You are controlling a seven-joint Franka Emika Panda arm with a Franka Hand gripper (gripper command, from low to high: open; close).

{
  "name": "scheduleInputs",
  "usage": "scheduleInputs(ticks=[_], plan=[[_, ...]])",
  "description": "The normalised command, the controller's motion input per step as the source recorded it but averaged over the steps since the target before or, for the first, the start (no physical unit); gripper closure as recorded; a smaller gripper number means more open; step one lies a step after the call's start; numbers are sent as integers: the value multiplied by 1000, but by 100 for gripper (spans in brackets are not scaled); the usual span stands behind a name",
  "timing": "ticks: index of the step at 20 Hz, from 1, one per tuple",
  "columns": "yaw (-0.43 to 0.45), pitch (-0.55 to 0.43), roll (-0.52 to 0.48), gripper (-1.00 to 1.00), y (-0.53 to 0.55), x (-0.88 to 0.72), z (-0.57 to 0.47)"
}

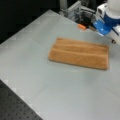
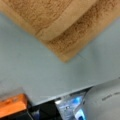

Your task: Folding a towel twice

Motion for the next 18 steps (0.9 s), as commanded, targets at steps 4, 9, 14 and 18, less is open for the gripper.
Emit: scheduleInputs(ticks=[4,9,14,18], plan=[[-30,32,-226,-100,294,393,-101],[35,106,-133,-100,195,488,-16],[54,147,-151,-100,194,564,34],[68,155,-221,-100,210,553,75]])
